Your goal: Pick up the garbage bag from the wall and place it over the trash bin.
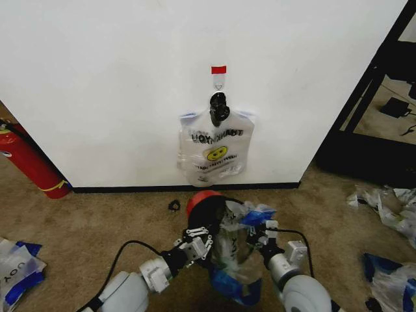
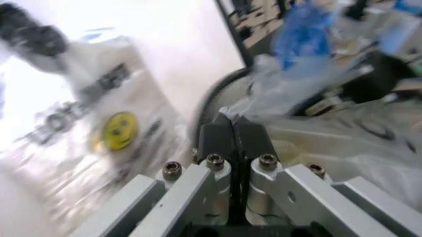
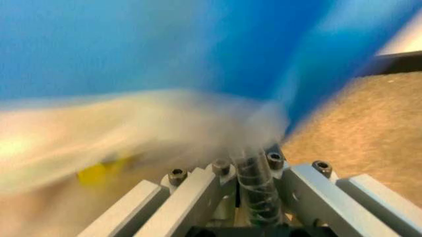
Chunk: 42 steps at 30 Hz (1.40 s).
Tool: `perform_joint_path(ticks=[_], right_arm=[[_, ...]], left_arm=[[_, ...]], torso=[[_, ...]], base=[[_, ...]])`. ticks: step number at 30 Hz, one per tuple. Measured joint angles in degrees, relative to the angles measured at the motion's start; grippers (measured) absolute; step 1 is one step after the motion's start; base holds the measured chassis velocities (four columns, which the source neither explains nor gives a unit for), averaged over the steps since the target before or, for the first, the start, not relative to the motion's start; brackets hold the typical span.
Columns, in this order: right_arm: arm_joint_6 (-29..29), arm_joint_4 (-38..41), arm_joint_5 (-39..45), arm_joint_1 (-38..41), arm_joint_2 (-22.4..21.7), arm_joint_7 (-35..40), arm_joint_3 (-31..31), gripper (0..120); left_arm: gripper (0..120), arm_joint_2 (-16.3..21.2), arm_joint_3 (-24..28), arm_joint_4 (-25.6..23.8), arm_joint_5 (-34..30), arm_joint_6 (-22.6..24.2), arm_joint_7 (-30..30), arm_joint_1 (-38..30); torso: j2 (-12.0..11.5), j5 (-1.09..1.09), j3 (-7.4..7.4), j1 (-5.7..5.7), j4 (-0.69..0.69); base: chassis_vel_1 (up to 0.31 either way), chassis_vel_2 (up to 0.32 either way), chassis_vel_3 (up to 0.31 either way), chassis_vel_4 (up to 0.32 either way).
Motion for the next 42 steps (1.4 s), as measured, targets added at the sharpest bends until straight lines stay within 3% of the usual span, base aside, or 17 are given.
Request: perform_joint_path(ticks=[6, 23, 27, 31, 35, 37, 38, 40, 42], right_arm=[[-0.02, 0.89, 0.26, -0.12, -2.95, -0.89, 0.66, 0], [0.98, 0.39, 0.62, -0.51, -6.02, -9.69, 2.72, 0], [1.25, -0.26, 1.11, 0.47, -5.14, -9.78, 2.72, 0], [1.45, -0.84, 1.15, 0.96, -4.68, -10.11, 2.76, 0], [1.47, -2.44, 1.12, 2.39, -3.71, -10.1, 3.24, 0], [1.48, -3.16, 0.98, 3.18, -2.65, -9.35, 3.34, 0], [1.48, -3.16, 0.98, 3.18, -2.65, -9.35, 3.34, 0], [1.46, -3.42, 0.85, 3.38, -2.0, -8.69, 3.35, 0], [1.39, -3.67, 0.11, 3.22, -1.56, -8.34, 3.12, 0]], left_arm=[[0, 1.16, -2.07, -4.95, -1.02, 8.09, -4.69, 1.4], [0, 2.49, -4.99, -3.56, -0.92, 13.51, -8.46, 1.93], [0, 2.91, -5.03, -3.89, -0.89, 10.58, -6.64, 3.29], [11, 3.49, -6.15, -2.49, 1.42, 6.18, -5.02, 3.57], [26, 4.55, -10.84, 0.79, 5.86, -3.57, 3.35, 2.12], [36, 4.49, -14.87, 2.69, 8.69, -11.06, 13.16, -0.12], [36, 4.49, -14.87, 2.69, 8.69, -11.06, 13.16, -0.12], [45, 4.22, -17.94, 3.07, 10.39, -16.0, 20.38, -1.67], [54, 4.0, -19.04, 1.24, 11.19, -17.88, 24.88, -2.15]], torso=[[0.0, 0.01, 0.0, 0.0, 0.0], [0.0, 0.0, 0.0, 0.0, 0.0], [0.0, 0.0, 0.0, 0.0, 0.01], [0.0, 0.0, 0.0, 0.0, 0.0], [0.0, -0.01, 0.0, 0.0, 0.01], [0.0, 0.0, 0.0, 0.0, 0.0], [0.0, 0.0, 0.0, 0.0, 0.0], [0.0, -0.01, 0.0, 0.0, -0.01], [0.0, 0.0, 0.0, 0.0, 0.01]], base=[[0.0, 0.0, 0.0, 0.0], [0.0, 0.0, 0.0, 0.0], [0.0, 0.0, 0.0, 0.0], [0.0, 0.0, 0.0, 0.0], [0.0, 0.0, 0.0, 0.0], [0.0, 0.0, 0.0, 0.0], [0.0, 0.0, 0.0, 0.0], [0.0, 0.0, 0.0, 0.0], [0.0, 0.0, 0.0, 0.0]])
